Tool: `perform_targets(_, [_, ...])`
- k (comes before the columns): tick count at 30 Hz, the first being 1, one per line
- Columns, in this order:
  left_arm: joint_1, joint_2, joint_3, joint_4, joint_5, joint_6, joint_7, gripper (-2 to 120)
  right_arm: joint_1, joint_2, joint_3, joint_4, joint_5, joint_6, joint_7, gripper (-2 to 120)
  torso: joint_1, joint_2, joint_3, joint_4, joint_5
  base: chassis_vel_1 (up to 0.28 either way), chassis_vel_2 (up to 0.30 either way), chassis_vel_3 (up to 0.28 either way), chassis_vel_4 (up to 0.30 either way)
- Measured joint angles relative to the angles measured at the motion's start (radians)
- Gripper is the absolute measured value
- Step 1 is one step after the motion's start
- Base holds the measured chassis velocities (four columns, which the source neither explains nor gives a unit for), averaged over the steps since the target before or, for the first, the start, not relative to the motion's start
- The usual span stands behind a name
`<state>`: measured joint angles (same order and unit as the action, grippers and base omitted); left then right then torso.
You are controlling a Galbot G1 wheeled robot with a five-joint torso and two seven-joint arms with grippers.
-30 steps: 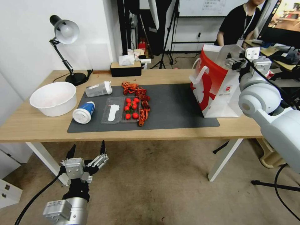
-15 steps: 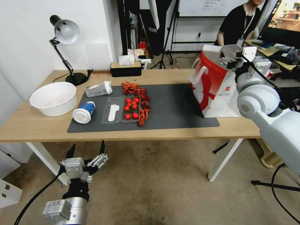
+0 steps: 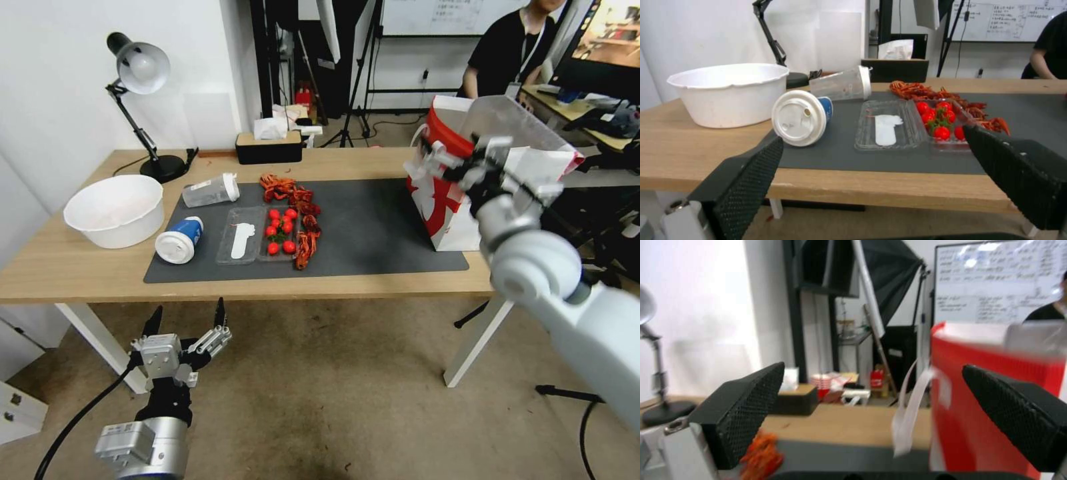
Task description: Pick up the trash from the table and place it into the takeout bag.
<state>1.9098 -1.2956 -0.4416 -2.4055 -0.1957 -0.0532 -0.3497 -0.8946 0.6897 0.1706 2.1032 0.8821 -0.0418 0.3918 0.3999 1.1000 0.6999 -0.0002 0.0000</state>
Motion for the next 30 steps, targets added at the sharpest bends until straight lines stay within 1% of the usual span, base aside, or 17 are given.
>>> perform_targets(2, [0.0, 0.0, 0.0, 0.0, -0.001, 0.0, 0.0, 100, -0.02, 0.0, 0.008, 0.009, -0.006, 0.004, -0.004, 100, 0.0, 0.0, 0.0, 0.0, 0.0, 0.0, 0.0, 0.0, 0.0])
perform_targets(5, [-0.003, 0.001, 0.0, 0.002, -0.005, -0.001, 0.0, 100, -0.179, 0.015, 0.086, 0.073, -0.063, 0.036, -0.019, 100, 0.0, 0.0, 0.0, 0.0004, -0.0001, 0.0, 0.0, 0.0, 0.0])
perform_targets(6, [-0.003, 0.001, 0.0, 0.002, -0.005, -0.001, 0.0, 100, -0.179, 0.015, 0.086, 0.073, -0.063, 0.036, -0.019, 100, 0.0, 0.0, 0.0, 0.0004, -0.0001, 0.0, 0.0, 0.0, 0.0])
perform_targets(8, [-0.003, 0.002, 0.001, 0.004, -0.004, -0.003, 0.002, 100, -0.255, 0.025, 0.12, 0.092, -0.086, 0.047, -0.032, 100, 0.0, 0.0, 0.0, -0.0001, 0.0003, 0.0, 0.0, 0.0, 0.0])
perform_targets(9, [-0.004, 0.002, 0.002, 0.005, -0.004, -0.005, 0.004, 100, -0.291, 0.032, 0.137, 0.097, -0.101, 0.062, -0.042, 100, 0.0, 0.0, 0.0, 0.0001, -0.0002, 0.0, 0.0, 0.0, 0.0])
perform_targets(10, [-0.004, 0.002, 0.002, 0.005, -0.004, -0.005, 0.004, 100, -0.291, 0.032, 0.137, 0.097, -0.101, 0.062, -0.042, 100, 0.0, 0.0, 0.0, 0.0001, -0.0002, 0.0, 0.0, 0.0, 0.0])
perform_targets(14, [-0.004, 0.004, 0.005, 0.006, -0.003, -0.009, 0.007, 100, -0.466, 0.082, 0.213, 0.118, -0.192, 0.134, -0.104, 100, 0.0, 0.0, 0.0, 0.0, 0.0, 0.0, 0.0, 0.0, 0.0])
perform_targets(15, [-0.004, 0.004, 0.005, 0.006, -0.003, -0.009, 0.007, 100, -0.466, 0.082, 0.213, 0.118, -0.192, 0.134, -0.104, 100, 0.0, 0.0, 0.0, 0.0, 0.0, 0.0, 0.0, 0.0, 0.0])
perform_targets(16, [-0.004, 0.006, 0.005, 0.006, -0.003, -0.01, 0.008, 100, -0.541, 0.112, 0.242, 0.13, -0.225, 0.157, -0.122, 100, 0.0, 0.0, 0.0, 0.0003, 0.0, 0.0, 0.0, 0.0, 0.0])
perform_targets(18, [-0.007, 0.008, 0.006, 0.008, -0.005, -0.012, 0.008, 100, -0.668, 0.169, 0.278, 0.143, -0.282, 0.207, -0.155, 100, 0.0, 0.0, 0.0, 0.0001, -0.0003, 0.0, 0.0, 0.0, 0.0])
perform_targets(19, [-0.007, 0.008, 0.006, 0.008, -0.005, -0.012, 0.008, 100, -0.668, 0.169, 0.278, 0.143, -0.282, 0.207, -0.155, 100, 0.0, 0.0, 0.0, 0.0001, -0.0003, 0.0, 0.0, 0.0, 0.0])
perform_targets(20, [-0.008, 0.01, 0.009, 0.01, -0.006, -0.013, 0.008, 100, -0.723, 0.204, 0.29, 0.144, -0.311, 0.235, -0.175, 100, 0.0, 0.0, 0.0, -0.0002, 0.0002, 0.0, 0.0, 0.0, 0.0])
perform_targets(22, [-0.011, 0.011, 0.015, 0.013, -0.006, -0.013, 0.009, 100, -0.808, 0.274, 0.302, 0.136, -0.357, 0.291, -0.213, 100, 0.0, 0.0, 0.0, 0.0, -0.0002, 0.0, 0.0, 0.0, 0.0])
perform_targets(23, [-0.011, 0.011, 0.015, 0.013, -0.006, -0.013, 0.009, 100, -0.808, 0.274, 0.302, 0.136, -0.357, 0.291, -0.213, 100, 0.0, 0.0, 0.0, 0.0, -0.0002, 0.0, 0.0, 0.0, 0.0])
perform_targets(25, [-0.017, 0.016, 0.02, 0.018, -0.009, -0.014, 0.009, 100, -0.864, 0.347, 0.301, 0.118, -0.399, 0.337, -0.247, 100, 0.0, 0.0, 0.0, 0.0002, -0.0002, 0.0, 0.0, 0.0, 0.0])
perform_targets(26, [-0.02, 0.019, 0.02, 0.02, -0.011, -0.014, 0.009, 100, -0.875, 0.365, 0.296, 0.109, -0.412, 0.348, -0.256, 100, 0.0, 0.0, 0.0, 0.0001, -0.0001, 0.0, 0.0, 0.0, 0.0])
perform_targets(30, [-0.027, 0.024, 0.02, 0.024, -0.015, -0.014, 0.009, 100, -0.882, 0.385, 0.288, 0.096, -0.425, 0.359, -0.264, 100, 0.0, 0.0, 0.0, 0.0002, -0.0001, 0.0, 0.0, 0.0, 0.0])
